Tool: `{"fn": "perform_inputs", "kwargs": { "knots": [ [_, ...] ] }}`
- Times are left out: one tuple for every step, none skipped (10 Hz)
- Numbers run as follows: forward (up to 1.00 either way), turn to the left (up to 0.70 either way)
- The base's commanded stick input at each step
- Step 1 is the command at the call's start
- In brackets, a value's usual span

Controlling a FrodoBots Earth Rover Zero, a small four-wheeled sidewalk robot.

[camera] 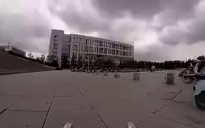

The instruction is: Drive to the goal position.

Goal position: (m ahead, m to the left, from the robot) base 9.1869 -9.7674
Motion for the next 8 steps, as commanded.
{"fn": "perform_inputs", "kwargs": {
  "knots": [
    [0.5, -0.24],
    [0.5, -0.24],
    [0.5, -0.24],
    [0.5, -0.24],
    [0.5, -0.24],
    [0.5, -0.24],
    [0.5, -0.24],
    [0.5, -0.24]
  ]
}}
